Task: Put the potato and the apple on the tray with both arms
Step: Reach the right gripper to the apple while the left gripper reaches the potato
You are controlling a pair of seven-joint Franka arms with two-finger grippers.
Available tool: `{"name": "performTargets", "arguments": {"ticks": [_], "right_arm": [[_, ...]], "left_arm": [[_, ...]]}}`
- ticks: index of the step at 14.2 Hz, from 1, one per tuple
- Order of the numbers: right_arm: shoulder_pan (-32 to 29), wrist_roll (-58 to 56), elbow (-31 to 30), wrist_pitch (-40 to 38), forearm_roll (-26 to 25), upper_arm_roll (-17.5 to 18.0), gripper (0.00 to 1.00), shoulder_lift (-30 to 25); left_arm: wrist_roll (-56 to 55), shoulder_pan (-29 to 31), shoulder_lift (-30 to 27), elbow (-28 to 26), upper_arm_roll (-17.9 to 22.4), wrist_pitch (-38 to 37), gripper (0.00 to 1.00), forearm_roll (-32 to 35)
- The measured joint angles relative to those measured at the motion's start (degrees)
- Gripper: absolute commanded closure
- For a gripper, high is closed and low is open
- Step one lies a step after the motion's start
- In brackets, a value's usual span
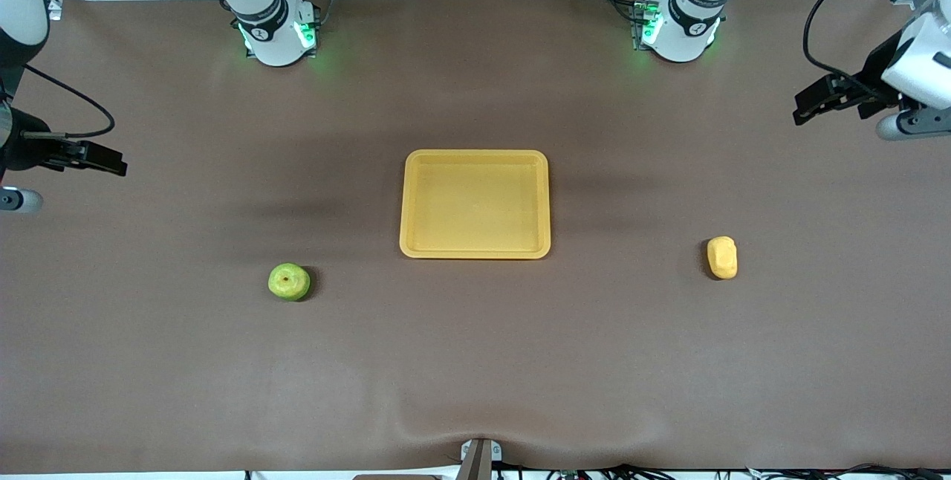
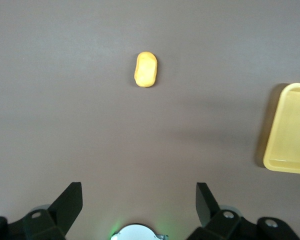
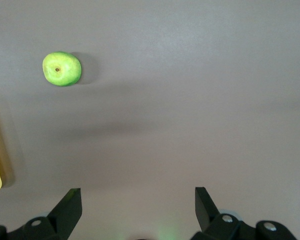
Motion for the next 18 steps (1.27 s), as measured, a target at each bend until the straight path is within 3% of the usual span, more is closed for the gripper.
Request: {"name": "performTargets", "arguments": {"ticks": [7, 12, 18], "right_arm": [[0.01, -0.02, 2.28, 0.51, 0.00, 0.35, 0.00, 7.15], [0.78, -0.01, 2.87, 5.82, 0.21, 0.93, 0.00, 12.31], [1.39, 0.17, 2.91, 11.46, 4.63, 1.11, 0.00, 17.78]], "left_arm": [[0.03, 0.00, 0.58, -8.99, 0.00, 11.60, 0.00, 0.51], [0.04, 0.04, 1.89, -16.91, 0.00, 22.96, 0.00, 2.01], [0.04, 0.97, 5.87, -19.89, 0.16, 29.85, 0.00, 2.55]]}}
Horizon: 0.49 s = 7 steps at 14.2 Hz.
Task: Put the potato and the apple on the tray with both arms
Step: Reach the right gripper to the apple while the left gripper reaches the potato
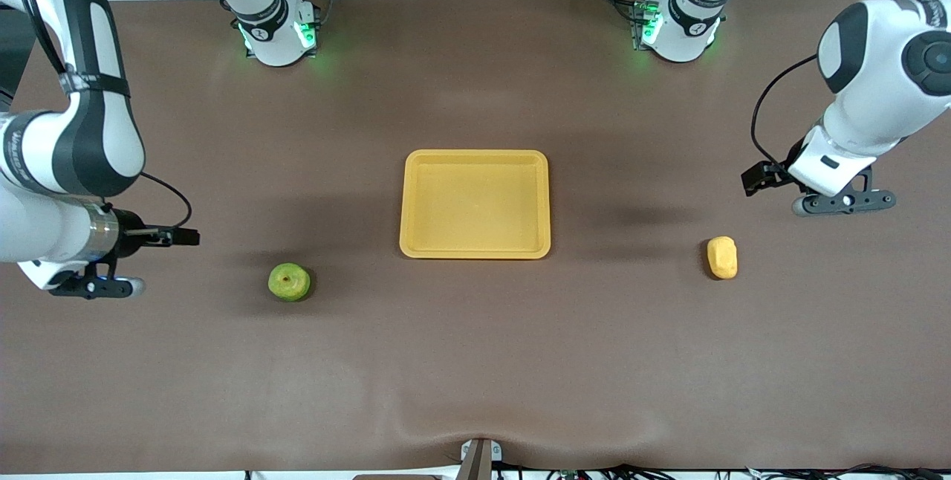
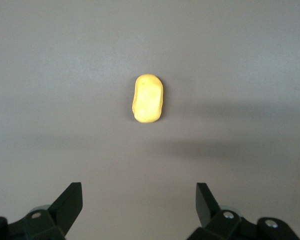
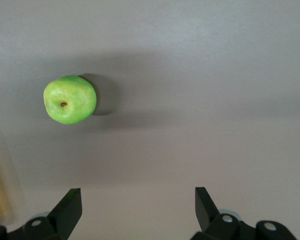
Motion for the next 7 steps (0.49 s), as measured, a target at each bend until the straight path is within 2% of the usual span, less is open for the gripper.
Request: {"name": "performTargets", "arguments": {"ticks": [7], "right_arm": [[2.10, 5.12, -2.84, 7.76, 0.84, 0.12, 0.00, 3.49]], "left_arm": [[0.00, 0.46, 9.25, -0.47, 0.07, 9.06, 0.00, 0.01]]}}
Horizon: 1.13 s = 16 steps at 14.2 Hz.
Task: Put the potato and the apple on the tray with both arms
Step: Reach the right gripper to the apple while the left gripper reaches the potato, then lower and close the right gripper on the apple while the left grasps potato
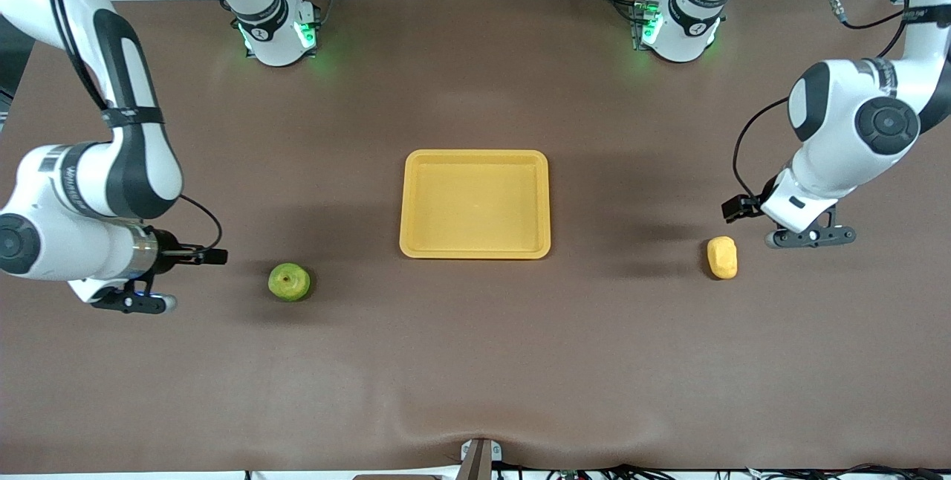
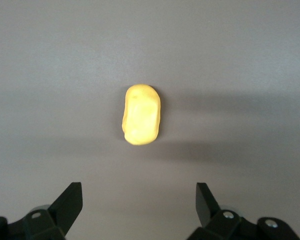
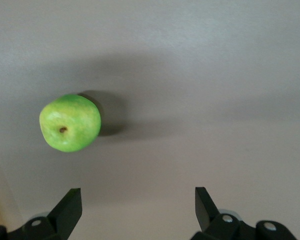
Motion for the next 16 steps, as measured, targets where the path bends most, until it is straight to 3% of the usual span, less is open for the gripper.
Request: {"name": "performTargets", "arguments": {"ticks": [4, 11, 16], "right_arm": [[0.61, 0.87, -0.98, 2.03, 5.39, -0.01, 0.00, 1.16], [2.42, 4.19, -1.28, 9.18, 6.01, 0.03, 0.00, 5.19], [3.73, 4.96, -1.51, 13.06, 7.48, 0.05, 0.00, 7.49]], "left_arm": [[0.00, 1.37, 3.61, -0.01, 0.05, 4.48, 0.00, 0.00], [0.12, 2.95, 9.77, -0.25, 0.07, 14.61, 0.00, 0.01], [-0.73, 3.39, 12.68, -0.22, 0.07, 17.47, 0.00, 0.01]]}}
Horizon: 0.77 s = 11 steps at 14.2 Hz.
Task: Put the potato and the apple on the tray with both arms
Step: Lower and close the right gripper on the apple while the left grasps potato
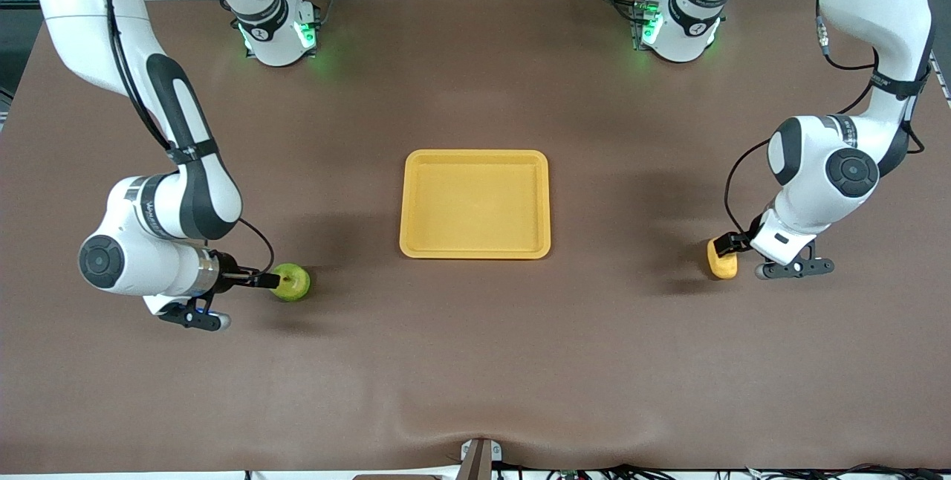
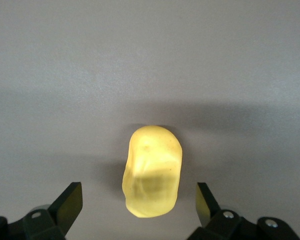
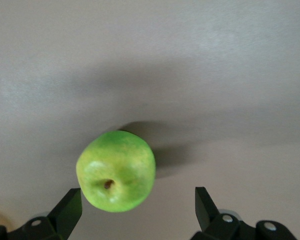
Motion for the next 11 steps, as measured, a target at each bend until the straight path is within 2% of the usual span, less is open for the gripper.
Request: {"name": "performTargets", "arguments": {"ticks": [6, 9, 11], "right_arm": [[1.40, 1.81, -2.08, 6.32, 0.87, 0.06, 0.00, 1.59], [3.24, 4.88, -2.52, 8.27, 0.87, 0.12, 0.00, 2.28], [3.60, 5.22, -3.28, 9.14, 0.88, 0.11, 0.00, 2.32]], "left_arm": [[-1.86, -0.02, 1.48, 0.64, -0.06, 0.27, 0.00, 0.00], [-1.88, -0.03, 2.99, 1.41, -0.06, 1.47, 0.07, 0.00], [-2.05, -0.07, 4.03, 1.73, -0.12, 2.72, 0.16, 0.00]]}}
